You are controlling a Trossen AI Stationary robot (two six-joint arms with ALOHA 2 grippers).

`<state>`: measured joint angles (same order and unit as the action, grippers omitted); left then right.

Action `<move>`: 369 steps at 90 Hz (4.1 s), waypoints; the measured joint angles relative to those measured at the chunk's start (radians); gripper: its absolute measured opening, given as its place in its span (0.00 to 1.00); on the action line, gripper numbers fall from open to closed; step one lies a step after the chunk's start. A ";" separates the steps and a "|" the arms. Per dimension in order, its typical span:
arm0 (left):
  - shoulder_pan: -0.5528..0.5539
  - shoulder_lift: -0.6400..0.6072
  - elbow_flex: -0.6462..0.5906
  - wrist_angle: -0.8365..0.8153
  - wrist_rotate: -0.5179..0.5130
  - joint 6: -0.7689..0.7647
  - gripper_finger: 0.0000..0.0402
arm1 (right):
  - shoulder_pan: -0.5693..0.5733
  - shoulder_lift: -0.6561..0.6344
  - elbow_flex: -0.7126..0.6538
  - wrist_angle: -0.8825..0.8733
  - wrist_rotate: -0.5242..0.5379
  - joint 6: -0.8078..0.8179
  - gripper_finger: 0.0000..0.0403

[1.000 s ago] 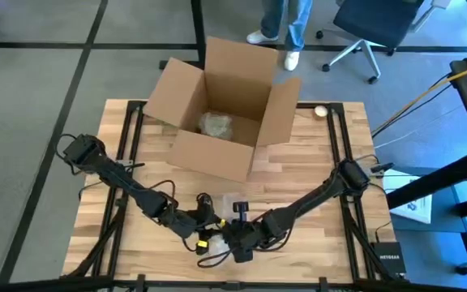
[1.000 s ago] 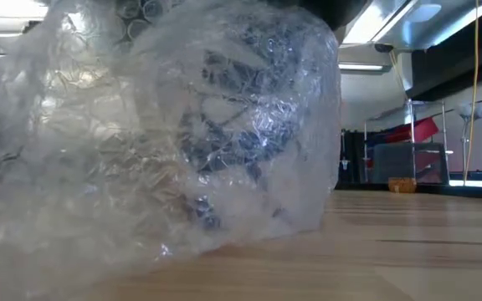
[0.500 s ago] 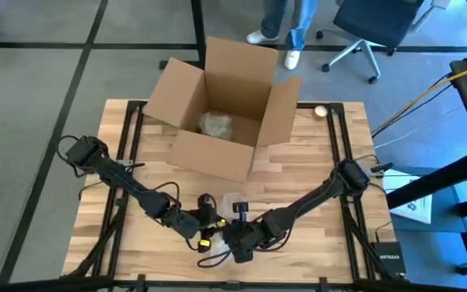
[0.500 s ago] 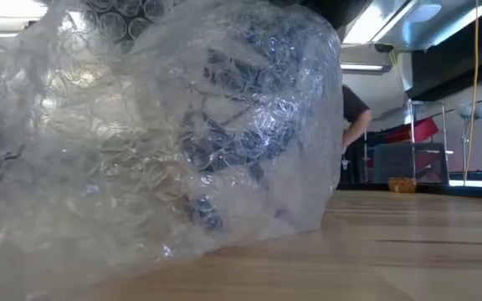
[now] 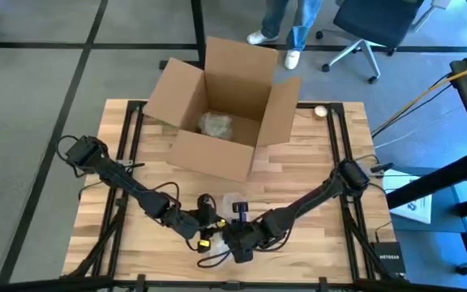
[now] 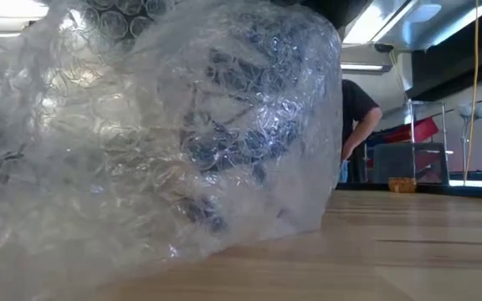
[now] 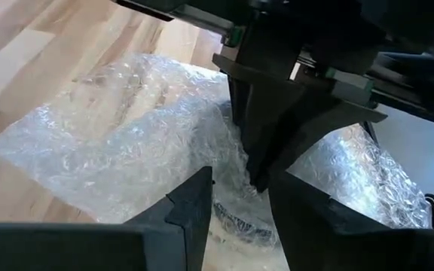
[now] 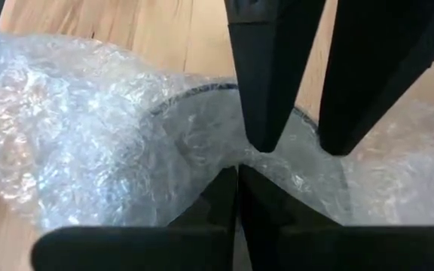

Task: Wrap mug
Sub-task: Wrap the blue mug with bubble wrap

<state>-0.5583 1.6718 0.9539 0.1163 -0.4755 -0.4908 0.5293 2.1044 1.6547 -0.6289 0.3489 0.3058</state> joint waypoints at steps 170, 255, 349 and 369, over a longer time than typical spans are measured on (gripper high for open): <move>-0.059 -0.073 0.000 0.039 -0.013 -0.030 0.29 | -0.048 0.001 0.006 -0.014 -0.111 -0.004 0.00; -0.081 0.099 0.028 0.236 0.108 -0.022 0.29 | -0.059 0.004 0.003 0.001 -0.091 -0.054 0.00; -0.012 0.083 0.032 0.148 0.091 -0.026 0.29 | -0.058 0.007 0.003 0.025 -0.097 -0.050 0.00; 0.007 0.086 0.034 0.090 0.084 -0.101 0.29 | -0.058 0.007 0.043 -0.053 -0.095 -0.049 0.00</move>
<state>-0.5510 1.7581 0.9882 0.2063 -0.3915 -0.5915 0.4709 2.1113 1.6973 -0.6814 0.2543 0.2569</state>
